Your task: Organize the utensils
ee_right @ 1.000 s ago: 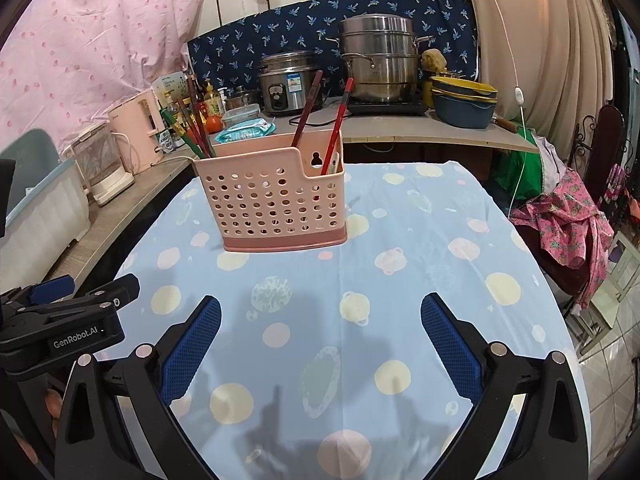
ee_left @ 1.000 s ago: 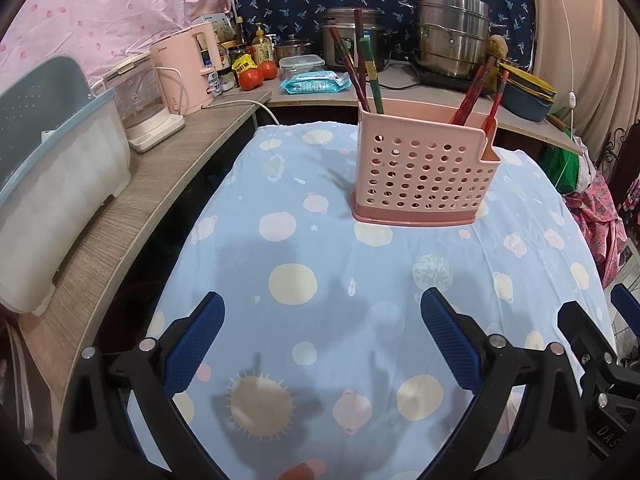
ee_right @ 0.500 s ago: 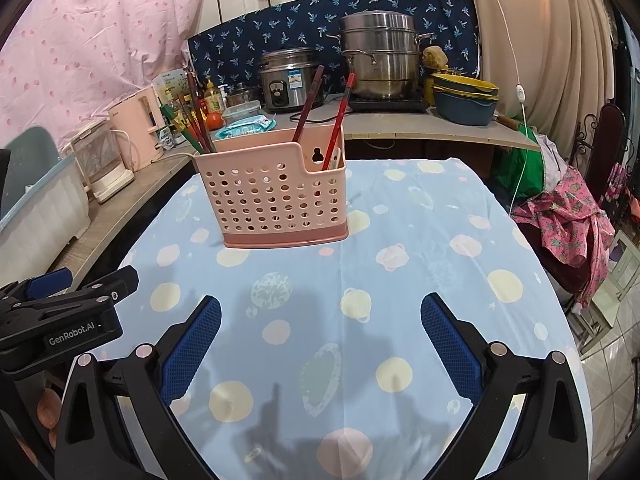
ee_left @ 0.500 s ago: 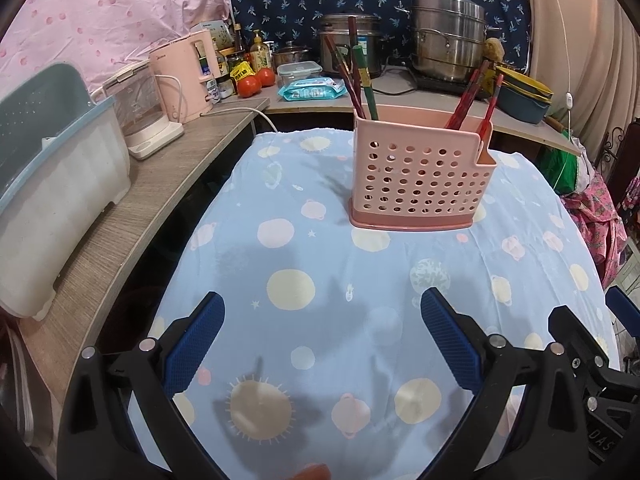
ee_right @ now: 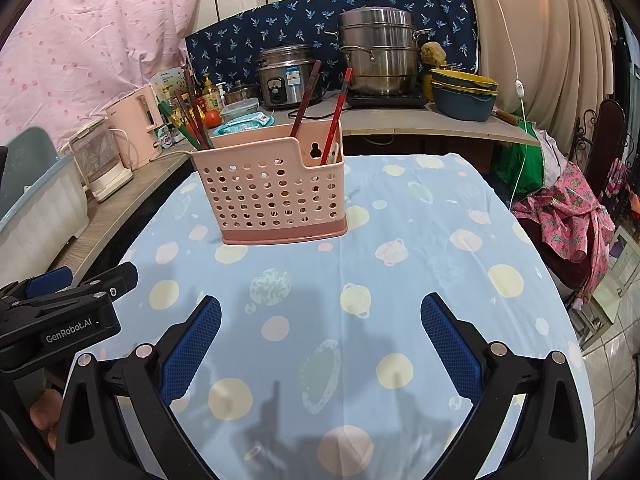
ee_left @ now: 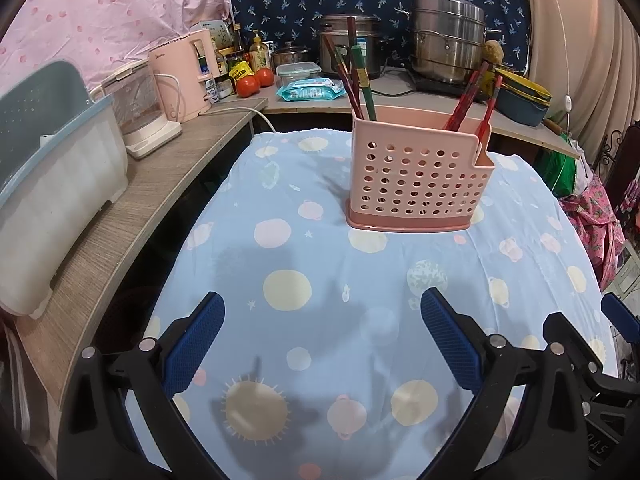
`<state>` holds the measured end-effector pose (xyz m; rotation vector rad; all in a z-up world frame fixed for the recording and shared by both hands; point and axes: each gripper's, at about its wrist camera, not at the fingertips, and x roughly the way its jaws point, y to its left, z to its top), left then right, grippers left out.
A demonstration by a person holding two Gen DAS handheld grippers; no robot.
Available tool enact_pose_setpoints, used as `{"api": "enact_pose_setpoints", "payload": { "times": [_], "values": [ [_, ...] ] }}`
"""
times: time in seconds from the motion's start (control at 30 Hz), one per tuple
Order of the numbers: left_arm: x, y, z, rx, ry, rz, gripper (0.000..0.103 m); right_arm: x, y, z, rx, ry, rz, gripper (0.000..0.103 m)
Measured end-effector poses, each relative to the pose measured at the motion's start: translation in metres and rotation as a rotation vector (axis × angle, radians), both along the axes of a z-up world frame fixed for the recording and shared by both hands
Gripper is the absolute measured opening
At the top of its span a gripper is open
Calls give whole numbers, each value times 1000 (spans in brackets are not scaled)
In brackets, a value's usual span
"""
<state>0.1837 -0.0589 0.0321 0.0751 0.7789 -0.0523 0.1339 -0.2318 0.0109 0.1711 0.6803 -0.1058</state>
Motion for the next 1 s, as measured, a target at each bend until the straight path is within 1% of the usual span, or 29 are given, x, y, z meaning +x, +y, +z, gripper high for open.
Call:
{"api": "enact_pose_setpoints", "payload": {
  "times": [0.8, 0.9, 1.0],
  "values": [
    [1, 2, 0, 5, -1, 20, 94, 0, -1, -2, 4, 4, 0, 96],
    [0, 5, 2, -8, -12, 35, 94, 0, -1, -2, 4, 3, -1, 96],
    [1, 4, 2, 0, -15, 26, 94, 0, -1, -2, 4, 3, -1, 96]
  ]
}}
